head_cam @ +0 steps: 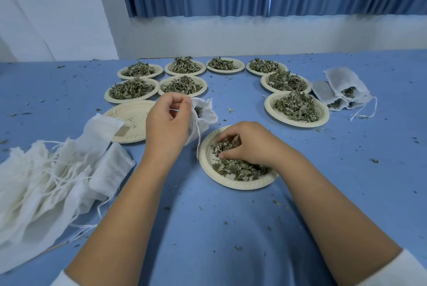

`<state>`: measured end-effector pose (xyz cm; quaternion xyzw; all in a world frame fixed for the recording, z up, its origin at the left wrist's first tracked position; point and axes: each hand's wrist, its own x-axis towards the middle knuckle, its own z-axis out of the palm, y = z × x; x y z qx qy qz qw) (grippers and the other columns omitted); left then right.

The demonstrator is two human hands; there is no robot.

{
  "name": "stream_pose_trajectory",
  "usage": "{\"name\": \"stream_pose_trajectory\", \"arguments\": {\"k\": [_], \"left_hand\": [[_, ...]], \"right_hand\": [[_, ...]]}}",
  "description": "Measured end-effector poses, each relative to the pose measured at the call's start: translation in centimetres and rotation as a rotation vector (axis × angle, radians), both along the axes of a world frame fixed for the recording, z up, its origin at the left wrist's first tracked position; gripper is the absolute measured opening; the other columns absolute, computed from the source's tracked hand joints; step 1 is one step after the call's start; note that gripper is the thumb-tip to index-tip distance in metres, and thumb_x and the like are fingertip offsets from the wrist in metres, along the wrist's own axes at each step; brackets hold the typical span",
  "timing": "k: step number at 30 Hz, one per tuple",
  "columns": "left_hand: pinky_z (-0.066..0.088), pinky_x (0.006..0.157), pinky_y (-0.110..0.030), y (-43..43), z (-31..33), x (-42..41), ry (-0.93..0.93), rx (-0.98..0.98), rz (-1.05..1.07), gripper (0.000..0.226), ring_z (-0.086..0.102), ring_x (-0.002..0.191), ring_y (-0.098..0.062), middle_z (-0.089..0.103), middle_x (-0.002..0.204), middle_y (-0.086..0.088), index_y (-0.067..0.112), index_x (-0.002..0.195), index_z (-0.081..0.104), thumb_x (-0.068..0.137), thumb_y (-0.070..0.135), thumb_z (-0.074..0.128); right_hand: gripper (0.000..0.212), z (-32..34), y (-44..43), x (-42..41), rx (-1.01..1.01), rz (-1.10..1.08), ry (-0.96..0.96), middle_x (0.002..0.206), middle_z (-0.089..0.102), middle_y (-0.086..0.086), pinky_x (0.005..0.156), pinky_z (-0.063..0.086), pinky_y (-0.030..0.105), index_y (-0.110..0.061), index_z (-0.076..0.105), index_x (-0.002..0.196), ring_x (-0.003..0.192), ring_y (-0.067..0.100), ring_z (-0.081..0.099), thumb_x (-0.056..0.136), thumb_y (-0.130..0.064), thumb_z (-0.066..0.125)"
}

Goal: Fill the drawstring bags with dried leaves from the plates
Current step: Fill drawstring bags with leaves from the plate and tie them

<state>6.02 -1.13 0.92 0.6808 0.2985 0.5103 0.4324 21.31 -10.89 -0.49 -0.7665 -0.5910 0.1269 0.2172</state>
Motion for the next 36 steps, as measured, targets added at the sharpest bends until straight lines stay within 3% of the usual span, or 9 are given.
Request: {"name": "stream_pose_trajectory", "arguments": {"k": [5,8,12,17,21,25,29,36], "left_hand": [[0.043,0.062,-0.01,0.0,0.2,-0.1,0.009,-0.003,-0.017,0.02,0.055,0.064,0.004,0.063,0.07,0.024,0.029,0.08,0.066,0.094,0.017,0.059],[0.042,0.059,-0.013,-0.2,-0.1,0.2,0.032,-0.022,-0.04,0.021,0.052,0.059,0.0,0.064,0.069,0.018,0.03,0.077,0.066,0.091,0.015,0.061],[0.043,0.058,-0.013,-0.3,-0.4,0.5,0.056,-0.016,-0.05,0.021,0.051,0.058,-0.001,0.063,0.068,0.019,0.031,0.076,0.066,0.09,0.016,0.062],[0.043,0.057,-0.014,-0.3,-0.5,0.4,0.051,0.0,-0.039,0.019,0.052,0.057,0.001,0.062,0.064,0.021,0.03,0.078,0.067,0.092,0.018,0.062],[0.043,0.057,-0.011,-0.3,-0.2,0.3,0.02,-0.007,-0.023,0.019,0.051,0.056,0.004,0.063,0.065,0.021,0.028,0.08,0.067,0.093,0.017,0.062],[0.044,0.058,-0.011,-0.3,-0.3,0.3,0.018,-0.024,-0.025,0.016,0.053,0.058,0.004,0.064,0.066,0.021,0.028,0.081,0.07,0.092,0.019,0.063],[0.044,0.06,-0.022,-0.6,-0.8,0.8,0.075,-0.09,-0.087,0.009,0.052,0.057,-0.004,0.058,0.059,0.019,0.028,0.084,0.071,0.091,0.023,0.067],[0.045,0.062,-0.023,-1.3,-0.8,1.4,0.114,-0.105,-0.083,0.012,0.057,0.058,0.0,0.063,0.061,0.018,0.027,0.079,0.07,0.09,0.024,0.068]], "right_hand": [[0.026,-0.2,0.1,-0.3,0.017,0.02,-0.063,0.085,0.053,-0.017,0.068,0.037,0.023,-0.031,0.072,0.102,0.081,0.003,0.048,0.077,-0.033,0.079],[0.023,-0.3,0.2,-0.3,0.035,0.029,-0.069,0.086,0.055,-0.019,0.071,0.038,0.021,-0.029,0.073,0.101,0.085,0.002,0.049,0.079,-0.026,0.077],[0.018,0.1,0.2,-0.1,0.111,-0.017,-0.041,0.074,0.057,-0.018,0.062,0.037,0.02,-0.025,0.075,0.096,0.07,0.002,0.05,0.079,-0.022,0.076],[0.015,1.6,-0.6,0.7,0.269,-0.128,0.24,0.055,0.061,-0.023,0.055,0.04,0.004,-0.031,0.071,0.078,0.056,-0.01,0.056,0.077,-0.017,0.079],[0.011,2.5,-1.3,1.2,0.341,-0.185,0.531,0.071,0.073,-0.011,0.063,0.049,0.013,-0.02,0.076,0.086,0.066,0.001,0.065,0.077,-0.017,0.081],[0.013,2.9,-1.5,1.2,0.448,-0.19,0.836,0.072,0.072,-0.007,0.05,0.043,0.011,-0.016,0.075,0.089,0.052,0.0,0.054,0.077,-0.02,0.08],[0.019,2.7,-0.9,0.7,0.556,-0.173,1.092,0.076,0.07,-0.006,0.053,0.045,0.013,-0.011,0.074,0.096,0.06,0.003,0.054,0.079,-0.016,0.078],[0.026,2.0,-0.1,-0.9,0.654,-0.166,1.091,0.079,0.071,-0.005,0.06,0.052,0.018,-0.009,0.07,0.105,0.061,0.007,0.058,0.08,-0.013,0.077]]}}
